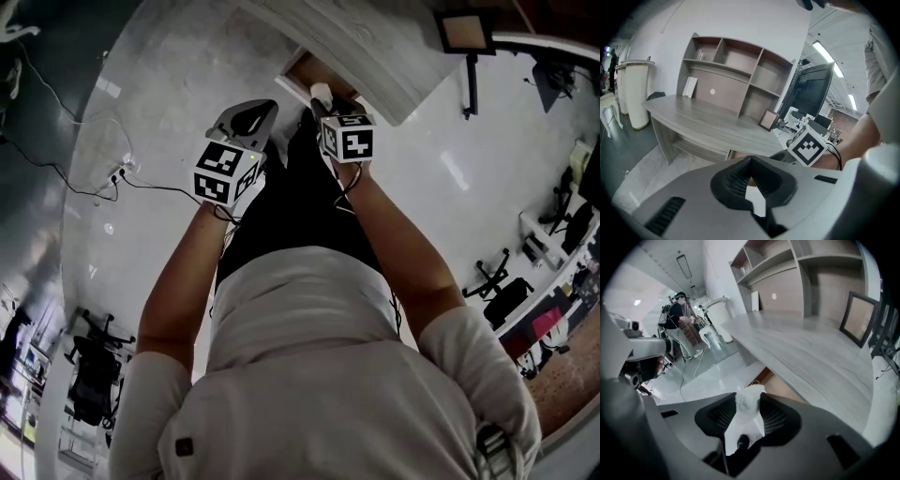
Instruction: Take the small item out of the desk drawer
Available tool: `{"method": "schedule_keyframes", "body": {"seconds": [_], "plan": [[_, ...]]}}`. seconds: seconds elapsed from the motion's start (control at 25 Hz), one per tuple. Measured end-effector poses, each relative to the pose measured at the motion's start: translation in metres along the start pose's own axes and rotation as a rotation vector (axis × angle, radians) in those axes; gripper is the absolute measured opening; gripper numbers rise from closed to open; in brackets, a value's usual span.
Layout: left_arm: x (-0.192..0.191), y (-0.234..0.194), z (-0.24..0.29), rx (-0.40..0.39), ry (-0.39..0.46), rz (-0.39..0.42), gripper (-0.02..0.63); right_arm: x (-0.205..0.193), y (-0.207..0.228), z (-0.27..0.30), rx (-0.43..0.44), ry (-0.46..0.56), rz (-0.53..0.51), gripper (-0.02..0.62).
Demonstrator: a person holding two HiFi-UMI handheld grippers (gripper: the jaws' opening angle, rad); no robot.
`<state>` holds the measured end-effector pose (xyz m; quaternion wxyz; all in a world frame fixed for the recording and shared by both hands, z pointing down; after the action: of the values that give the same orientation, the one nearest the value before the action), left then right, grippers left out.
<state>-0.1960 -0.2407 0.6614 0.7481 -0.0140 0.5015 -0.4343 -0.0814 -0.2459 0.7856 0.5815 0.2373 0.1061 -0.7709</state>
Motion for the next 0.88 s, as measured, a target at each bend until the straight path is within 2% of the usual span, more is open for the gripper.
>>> {"method": "schedule_keyframes", "body": {"seconds": [0.64,0.88], "plan": [[0.07,0.063,-0.094,0.021,0.135,0.096,0.015,0.086,-0.028,-0.172,0.099,0.283,-0.108,0.169],[0.099,0.086,-0.135,0.03,0.218,0.135,0.015,0.116,-0.05,-0.232,0.134,0.397,-0.155,0.17]]}}
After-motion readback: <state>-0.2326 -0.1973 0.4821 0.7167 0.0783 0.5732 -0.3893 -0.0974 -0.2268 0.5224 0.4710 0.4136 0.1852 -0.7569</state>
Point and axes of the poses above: the fingertips, and each gripper's own axes: z forward along the fingers, y to its right, x out of its top, the point moved 1 cm from there along -z, backward along the fingers, and after that the axes turned 11 degrees about -x, right-handed, at the moved point
